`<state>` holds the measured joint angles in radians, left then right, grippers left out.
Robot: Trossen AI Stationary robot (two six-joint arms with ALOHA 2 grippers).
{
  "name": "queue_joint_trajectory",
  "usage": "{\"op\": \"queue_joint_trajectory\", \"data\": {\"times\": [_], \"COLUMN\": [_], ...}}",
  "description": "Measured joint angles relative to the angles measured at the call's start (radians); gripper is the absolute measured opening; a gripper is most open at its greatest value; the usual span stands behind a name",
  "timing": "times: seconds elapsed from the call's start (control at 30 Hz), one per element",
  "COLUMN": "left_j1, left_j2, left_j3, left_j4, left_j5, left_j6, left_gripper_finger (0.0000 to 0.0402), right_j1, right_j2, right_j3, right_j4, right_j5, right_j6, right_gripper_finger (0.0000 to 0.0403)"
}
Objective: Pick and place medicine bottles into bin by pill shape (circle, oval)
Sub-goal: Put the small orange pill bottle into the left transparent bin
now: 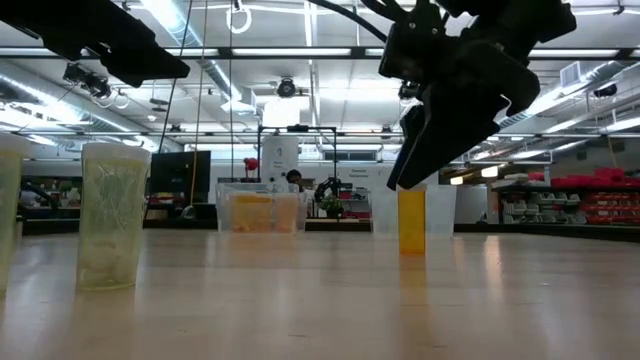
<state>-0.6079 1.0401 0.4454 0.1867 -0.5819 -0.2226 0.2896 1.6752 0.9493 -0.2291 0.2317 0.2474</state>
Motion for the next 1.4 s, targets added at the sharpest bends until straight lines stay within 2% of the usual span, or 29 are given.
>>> {"op": "queue_joint_trajectory", "data": {"times": [0.9, 1.23, 1.4], "left_j1": [0.0, 0.0, 0.0], "left_j2": [0.0, 0.0, 0.0], "left_j3": [0.0, 0.0, 0.0], "left_j4": [0.0, 0.0, 0.001], "left_j5": [0.0, 0.0, 0.0], "left_j6": [0.0, 0.0, 0.0], "left_gripper_finger": [0.0293, 0.0293, 0.0293], "right_j1": [0.0, -0.002, -0.018], "right_j2": [0.0, -0.01, -0.059], "right_j3": [0.0, 0.0, 0.0], "right_j4": [-0.038, -0.063, -0.088], "right_j5": [-0.023, -0.023, -0.013], "right_j6": [0.011, -0.012, -0.022], "right_gripper_finger": [0.0128, 0.0137, 0.0133]}}
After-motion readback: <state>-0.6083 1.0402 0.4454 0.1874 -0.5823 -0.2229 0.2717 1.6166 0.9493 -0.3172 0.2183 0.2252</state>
